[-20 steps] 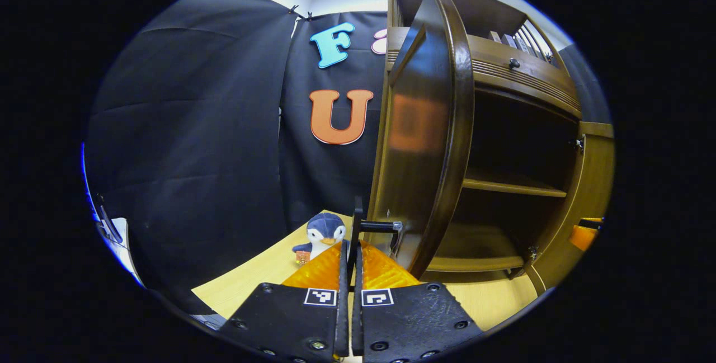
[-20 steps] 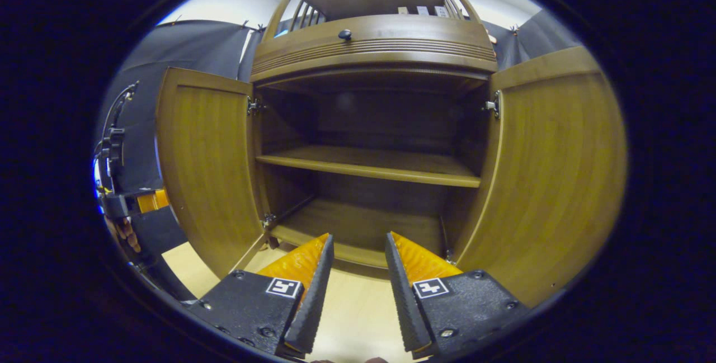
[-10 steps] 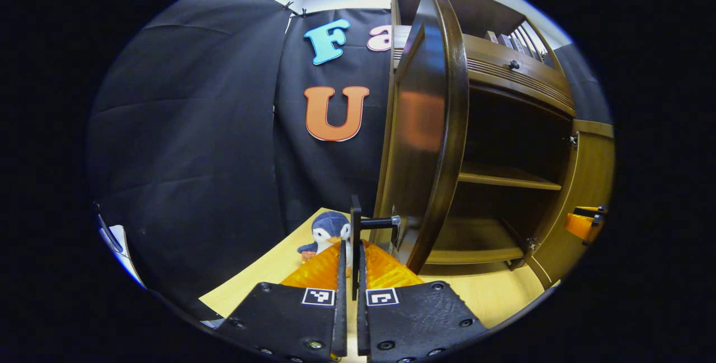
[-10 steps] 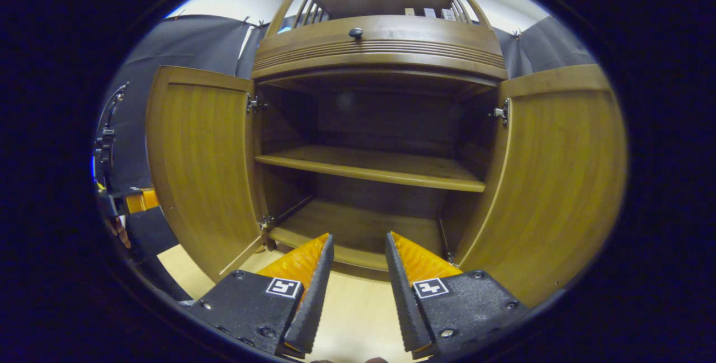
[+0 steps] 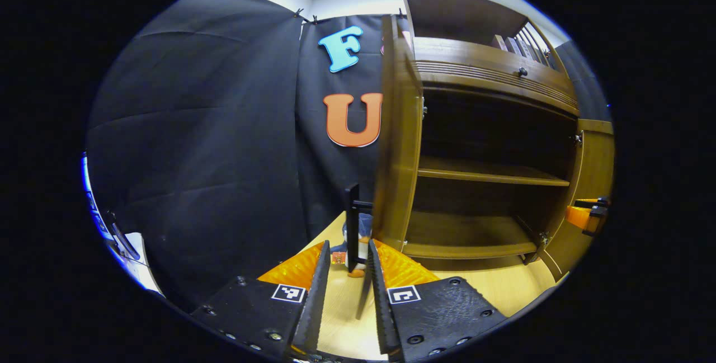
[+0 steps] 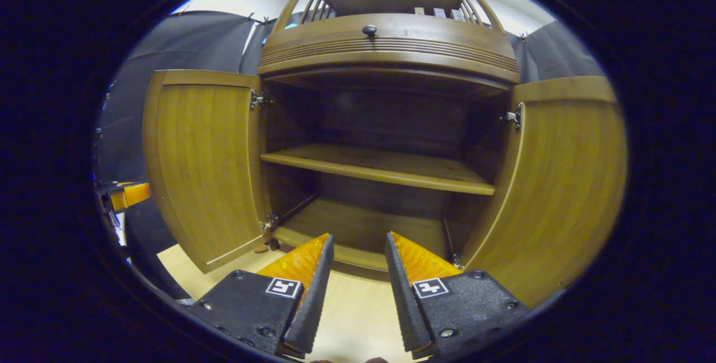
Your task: Open the right door of the double-door shoe cabinet with the right hand, and open the left door with the left hand.
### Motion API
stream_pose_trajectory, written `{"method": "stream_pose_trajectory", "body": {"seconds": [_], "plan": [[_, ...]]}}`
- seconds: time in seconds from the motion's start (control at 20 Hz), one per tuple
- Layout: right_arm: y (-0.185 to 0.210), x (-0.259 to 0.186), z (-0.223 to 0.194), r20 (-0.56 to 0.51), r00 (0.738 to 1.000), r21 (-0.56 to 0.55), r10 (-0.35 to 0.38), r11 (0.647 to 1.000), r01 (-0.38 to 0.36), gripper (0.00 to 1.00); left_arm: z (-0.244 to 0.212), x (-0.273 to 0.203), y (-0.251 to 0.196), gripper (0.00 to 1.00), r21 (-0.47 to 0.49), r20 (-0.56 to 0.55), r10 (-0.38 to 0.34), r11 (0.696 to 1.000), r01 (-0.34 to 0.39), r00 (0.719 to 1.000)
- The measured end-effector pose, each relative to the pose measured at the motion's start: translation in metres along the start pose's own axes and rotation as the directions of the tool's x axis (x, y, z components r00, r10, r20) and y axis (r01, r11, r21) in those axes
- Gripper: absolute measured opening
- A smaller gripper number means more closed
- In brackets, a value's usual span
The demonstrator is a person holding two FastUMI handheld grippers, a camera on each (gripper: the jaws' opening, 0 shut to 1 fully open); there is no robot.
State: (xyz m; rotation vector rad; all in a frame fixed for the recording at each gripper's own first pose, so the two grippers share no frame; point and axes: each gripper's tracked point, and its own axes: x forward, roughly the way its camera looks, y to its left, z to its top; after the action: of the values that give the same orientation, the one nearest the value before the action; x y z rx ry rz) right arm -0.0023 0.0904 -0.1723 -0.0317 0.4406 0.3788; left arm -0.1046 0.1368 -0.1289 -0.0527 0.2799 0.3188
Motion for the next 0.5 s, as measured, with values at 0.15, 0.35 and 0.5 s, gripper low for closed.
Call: {"method": "stream_pose_trajectory", "body": {"seconds": [0.15, 0.35, 0.5], "plan": [[0.004, -0.001, 0.009, 0.019, 1.0, -0.002, -0.001, 1.0, 0.001, 0.62, 0.009, -0.007, -0.017, 0.74, 0.035, 0.027, -0.031, 0.999, 0.03, 0.999], [0.001, -0.012, 0.027, 0.055, 0.998, -0.006, -0.016, 1.0, 0.017, 0.65, 0.03, -0.007, -0.062, 0.78, 0.129, 0.084, -0.122, 0.985, 0.11, 0.989], [-0.013, -0.023, 0.041, 0.09, 0.994, 0.006, -0.065, 0.998, 0.064, 0.75, 0.044, -0.002, -0.102, 0.87, 0.136, 0.109, -0.218, 0.97, 0.202, 0.97]]}}
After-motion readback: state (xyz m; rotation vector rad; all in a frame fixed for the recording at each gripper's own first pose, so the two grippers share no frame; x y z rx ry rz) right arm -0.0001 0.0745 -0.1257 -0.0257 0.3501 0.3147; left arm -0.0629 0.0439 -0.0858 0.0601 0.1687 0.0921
